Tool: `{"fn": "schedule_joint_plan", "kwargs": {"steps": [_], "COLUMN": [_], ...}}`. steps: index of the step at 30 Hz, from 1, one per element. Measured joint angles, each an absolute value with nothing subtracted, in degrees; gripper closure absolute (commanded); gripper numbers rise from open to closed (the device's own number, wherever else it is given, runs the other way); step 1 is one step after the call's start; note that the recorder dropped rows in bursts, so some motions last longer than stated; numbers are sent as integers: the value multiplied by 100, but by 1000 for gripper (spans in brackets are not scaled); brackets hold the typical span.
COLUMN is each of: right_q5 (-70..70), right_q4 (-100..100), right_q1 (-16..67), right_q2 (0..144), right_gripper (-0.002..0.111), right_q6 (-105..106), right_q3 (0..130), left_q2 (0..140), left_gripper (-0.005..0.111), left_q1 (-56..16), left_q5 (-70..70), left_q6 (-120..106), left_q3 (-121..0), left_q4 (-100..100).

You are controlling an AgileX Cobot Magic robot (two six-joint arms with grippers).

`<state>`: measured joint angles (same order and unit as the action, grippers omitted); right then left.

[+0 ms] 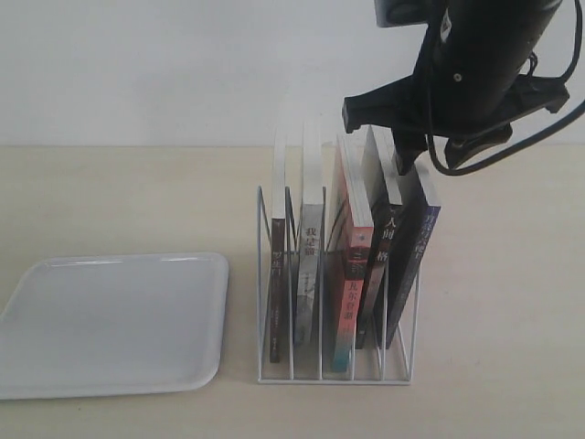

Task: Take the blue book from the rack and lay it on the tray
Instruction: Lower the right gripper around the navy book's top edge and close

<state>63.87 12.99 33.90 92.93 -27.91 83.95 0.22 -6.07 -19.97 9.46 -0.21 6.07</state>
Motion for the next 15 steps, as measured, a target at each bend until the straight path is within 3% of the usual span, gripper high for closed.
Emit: {"fn": "schedule_joint_plan", "kwargs": {"steps": [10,15], "right_q5": [5964,5848], "right_q4": [1299,1299], "right_q1": [3390,3390], "right_q2": [9293,9293], "right_gripper": [61,76], "right_q6": [-2814,-2847], "right_q3": [7999,7971], "left_q2": [22,22], "left_gripper": [102,102], "left_q1": [-607,-607], "left_q5": [-1997,-1997], "left_q6": [946,946], "left_q3": [-21,-21], "left_q4": [607,607]}}
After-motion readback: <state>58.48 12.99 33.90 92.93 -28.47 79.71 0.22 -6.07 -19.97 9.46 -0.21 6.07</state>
